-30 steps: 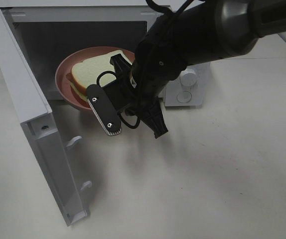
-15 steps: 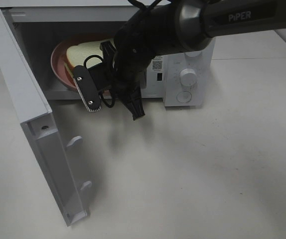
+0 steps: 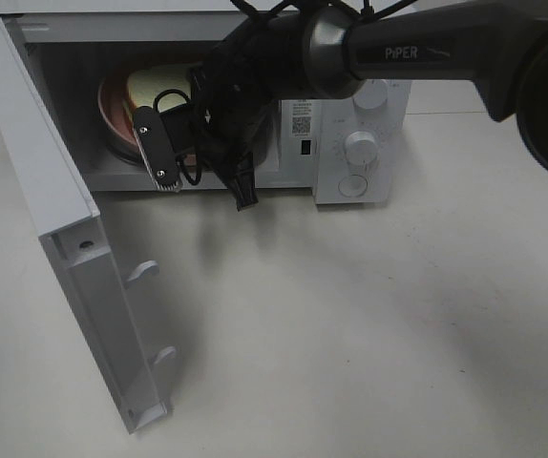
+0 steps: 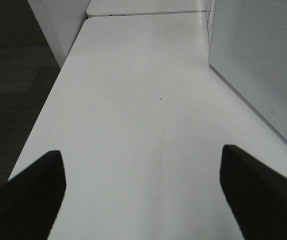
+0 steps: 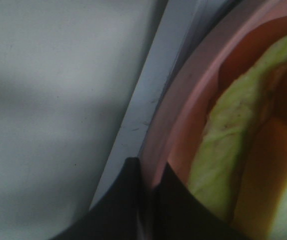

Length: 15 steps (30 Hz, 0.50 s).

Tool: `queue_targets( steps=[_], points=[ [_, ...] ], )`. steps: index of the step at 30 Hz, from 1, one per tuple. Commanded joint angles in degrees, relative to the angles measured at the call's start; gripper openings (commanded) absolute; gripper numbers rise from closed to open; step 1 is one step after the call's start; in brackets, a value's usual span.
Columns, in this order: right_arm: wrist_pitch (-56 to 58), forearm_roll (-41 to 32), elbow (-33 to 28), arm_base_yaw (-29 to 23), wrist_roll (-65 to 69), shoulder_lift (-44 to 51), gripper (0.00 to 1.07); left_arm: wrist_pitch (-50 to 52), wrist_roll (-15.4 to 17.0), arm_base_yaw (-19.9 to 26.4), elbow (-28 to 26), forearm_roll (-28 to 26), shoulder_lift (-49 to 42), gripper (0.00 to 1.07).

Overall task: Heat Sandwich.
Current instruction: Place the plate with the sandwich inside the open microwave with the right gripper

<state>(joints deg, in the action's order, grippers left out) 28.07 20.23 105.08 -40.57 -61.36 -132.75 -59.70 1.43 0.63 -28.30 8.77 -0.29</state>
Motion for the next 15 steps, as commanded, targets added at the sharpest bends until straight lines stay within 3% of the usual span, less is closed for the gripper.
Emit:
queue_targets(
  steps=[1, 15],
  points=[
    [-1.9, -0.3, 2.3, 0.6, -0.3, -0.3, 0.00, 1.0, 1.1, 0.0, 0.1, 0.5, -1.2, 0.78],
    [-3.3, -2.3, 5.9, 1.3, -0.1, -4.0, 0.00, 1.0, 1.0, 0.0, 0.1, 0.6, -1.2, 0.78]
  ],
)
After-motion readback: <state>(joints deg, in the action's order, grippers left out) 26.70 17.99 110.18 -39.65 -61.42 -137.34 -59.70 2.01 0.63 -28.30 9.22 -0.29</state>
